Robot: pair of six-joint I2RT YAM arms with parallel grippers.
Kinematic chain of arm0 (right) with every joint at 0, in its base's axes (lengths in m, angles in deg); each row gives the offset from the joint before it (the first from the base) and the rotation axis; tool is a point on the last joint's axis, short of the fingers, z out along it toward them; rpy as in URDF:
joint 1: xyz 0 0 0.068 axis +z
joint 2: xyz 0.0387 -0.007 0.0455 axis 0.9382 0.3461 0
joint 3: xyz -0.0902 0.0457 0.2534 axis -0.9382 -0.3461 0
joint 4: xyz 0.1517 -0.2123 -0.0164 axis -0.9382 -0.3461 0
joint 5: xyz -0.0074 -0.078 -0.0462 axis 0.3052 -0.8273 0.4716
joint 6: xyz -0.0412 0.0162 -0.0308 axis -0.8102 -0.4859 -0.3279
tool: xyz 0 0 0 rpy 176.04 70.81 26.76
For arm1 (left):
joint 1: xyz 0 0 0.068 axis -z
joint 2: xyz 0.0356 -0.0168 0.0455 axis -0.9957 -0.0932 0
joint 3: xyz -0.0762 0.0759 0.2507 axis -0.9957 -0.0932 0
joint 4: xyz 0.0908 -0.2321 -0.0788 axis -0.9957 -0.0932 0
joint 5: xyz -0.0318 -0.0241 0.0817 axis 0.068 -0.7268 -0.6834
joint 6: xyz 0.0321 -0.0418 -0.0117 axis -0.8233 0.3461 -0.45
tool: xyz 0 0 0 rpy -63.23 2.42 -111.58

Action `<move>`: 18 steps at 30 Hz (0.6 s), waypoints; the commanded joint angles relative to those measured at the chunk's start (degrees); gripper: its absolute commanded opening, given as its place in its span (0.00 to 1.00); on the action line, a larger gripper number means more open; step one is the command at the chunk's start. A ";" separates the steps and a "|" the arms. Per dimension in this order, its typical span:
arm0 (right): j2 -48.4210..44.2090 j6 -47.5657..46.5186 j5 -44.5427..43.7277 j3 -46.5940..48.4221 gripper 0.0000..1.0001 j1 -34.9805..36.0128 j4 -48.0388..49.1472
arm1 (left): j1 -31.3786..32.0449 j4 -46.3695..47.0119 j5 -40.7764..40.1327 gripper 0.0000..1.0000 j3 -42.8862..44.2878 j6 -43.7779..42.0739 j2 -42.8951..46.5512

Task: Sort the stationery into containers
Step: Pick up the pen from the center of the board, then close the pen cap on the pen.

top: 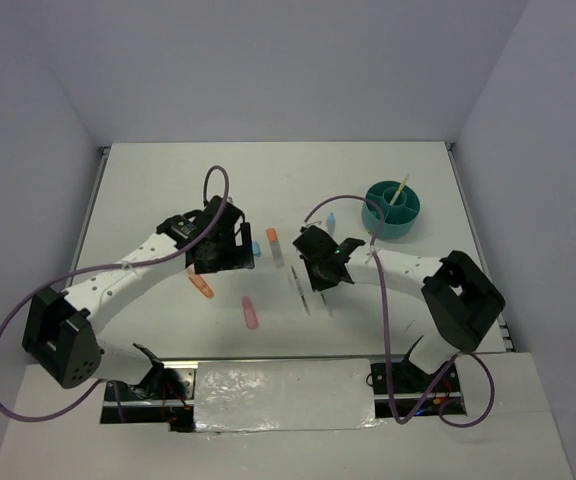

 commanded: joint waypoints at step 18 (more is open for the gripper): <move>-24.66 0.22 -8.08 8.11 0.00 -1.11 -18.05 | 4.19 -1.64 -5.77 0.80 13.08 5.34 -19.75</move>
